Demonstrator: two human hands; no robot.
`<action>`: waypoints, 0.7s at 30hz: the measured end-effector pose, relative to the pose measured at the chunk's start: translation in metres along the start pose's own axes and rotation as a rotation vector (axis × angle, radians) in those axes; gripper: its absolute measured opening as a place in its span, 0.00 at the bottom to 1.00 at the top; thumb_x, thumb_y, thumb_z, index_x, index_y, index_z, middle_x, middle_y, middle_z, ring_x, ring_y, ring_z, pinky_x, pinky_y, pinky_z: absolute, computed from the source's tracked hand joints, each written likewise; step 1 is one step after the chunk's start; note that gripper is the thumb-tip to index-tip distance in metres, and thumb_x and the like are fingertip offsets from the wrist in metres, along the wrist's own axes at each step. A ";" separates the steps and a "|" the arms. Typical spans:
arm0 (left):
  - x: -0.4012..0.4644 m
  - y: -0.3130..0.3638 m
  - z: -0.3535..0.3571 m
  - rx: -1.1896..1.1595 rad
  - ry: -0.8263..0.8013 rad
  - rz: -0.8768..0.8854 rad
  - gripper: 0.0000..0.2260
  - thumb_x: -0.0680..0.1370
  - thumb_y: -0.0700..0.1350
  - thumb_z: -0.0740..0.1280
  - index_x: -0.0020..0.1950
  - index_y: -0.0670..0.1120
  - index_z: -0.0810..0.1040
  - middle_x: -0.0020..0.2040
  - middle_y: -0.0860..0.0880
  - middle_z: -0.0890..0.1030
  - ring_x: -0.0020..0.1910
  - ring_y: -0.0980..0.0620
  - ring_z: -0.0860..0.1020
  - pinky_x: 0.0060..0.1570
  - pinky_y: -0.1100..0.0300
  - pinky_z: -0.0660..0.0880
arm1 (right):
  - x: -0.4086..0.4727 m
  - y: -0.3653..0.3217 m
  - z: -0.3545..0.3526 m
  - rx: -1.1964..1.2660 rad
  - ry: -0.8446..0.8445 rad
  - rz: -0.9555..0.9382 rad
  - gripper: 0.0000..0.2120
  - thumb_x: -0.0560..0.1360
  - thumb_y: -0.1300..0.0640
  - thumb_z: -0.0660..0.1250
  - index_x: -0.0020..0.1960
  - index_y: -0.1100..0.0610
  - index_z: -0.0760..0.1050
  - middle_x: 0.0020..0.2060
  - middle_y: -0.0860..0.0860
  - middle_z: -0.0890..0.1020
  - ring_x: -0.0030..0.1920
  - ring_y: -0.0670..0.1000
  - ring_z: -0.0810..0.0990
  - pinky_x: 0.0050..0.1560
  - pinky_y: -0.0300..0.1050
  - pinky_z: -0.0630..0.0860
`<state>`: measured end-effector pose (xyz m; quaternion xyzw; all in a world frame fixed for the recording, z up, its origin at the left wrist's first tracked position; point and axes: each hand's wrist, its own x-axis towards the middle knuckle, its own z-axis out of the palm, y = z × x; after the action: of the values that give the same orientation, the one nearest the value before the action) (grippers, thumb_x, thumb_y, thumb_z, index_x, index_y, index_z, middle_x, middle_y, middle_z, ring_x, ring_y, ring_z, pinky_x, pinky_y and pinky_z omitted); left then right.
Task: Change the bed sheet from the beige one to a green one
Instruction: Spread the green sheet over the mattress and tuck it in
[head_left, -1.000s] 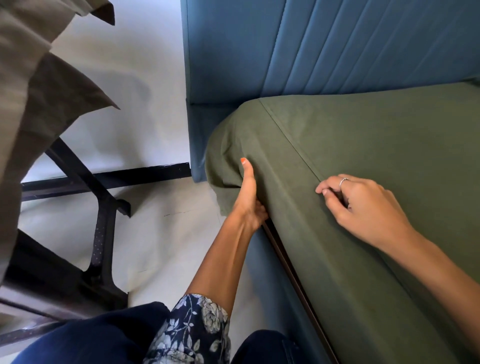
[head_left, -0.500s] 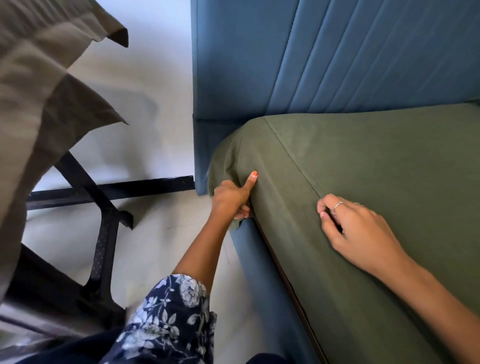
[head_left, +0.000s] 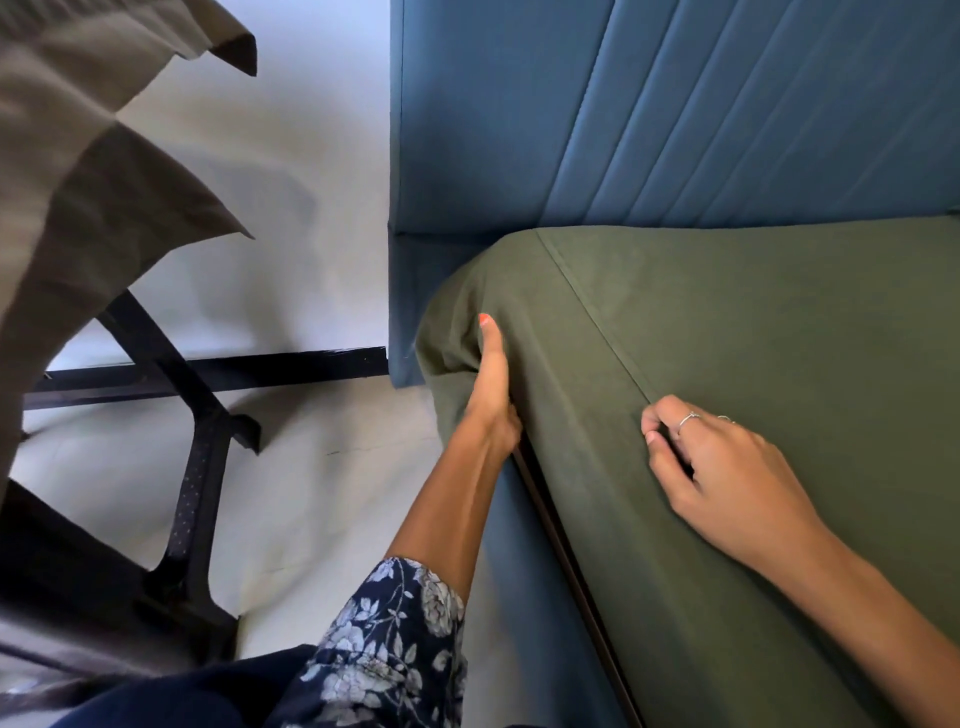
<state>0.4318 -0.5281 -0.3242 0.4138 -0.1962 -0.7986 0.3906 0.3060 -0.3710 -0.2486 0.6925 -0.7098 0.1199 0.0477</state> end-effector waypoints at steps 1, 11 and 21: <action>0.006 0.008 0.001 -0.031 -0.020 -0.037 0.41 0.70 0.75 0.57 0.67 0.44 0.73 0.60 0.47 0.80 0.57 0.49 0.79 0.58 0.50 0.76 | -0.001 0.000 0.002 0.004 0.012 0.010 0.05 0.76 0.57 0.61 0.42 0.50 0.67 0.28 0.40 0.66 0.31 0.52 0.69 0.30 0.44 0.64; 0.054 0.048 -0.002 0.140 0.046 -0.082 0.45 0.61 0.76 0.65 0.65 0.44 0.73 0.61 0.45 0.79 0.58 0.44 0.78 0.55 0.44 0.76 | -0.002 0.002 0.015 0.015 0.127 0.076 0.06 0.75 0.58 0.62 0.41 0.50 0.68 0.30 0.42 0.68 0.31 0.49 0.68 0.28 0.38 0.62; 0.067 0.097 -0.037 1.189 0.300 0.514 0.30 0.67 0.71 0.67 0.47 0.44 0.79 0.49 0.43 0.82 0.45 0.43 0.82 0.45 0.48 0.81 | 0.006 0.004 0.018 -0.097 0.140 0.021 0.07 0.73 0.57 0.66 0.40 0.51 0.68 0.28 0.45 0.74 0.29 0.53 0.71 0.28 0.42 0.60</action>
<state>0.4833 -0.6401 -0.3175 0.6054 -0.6394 -0.3697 0.2967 0.3032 -0.3808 -0.2652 0.6720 -0.7168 0.1338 0.1293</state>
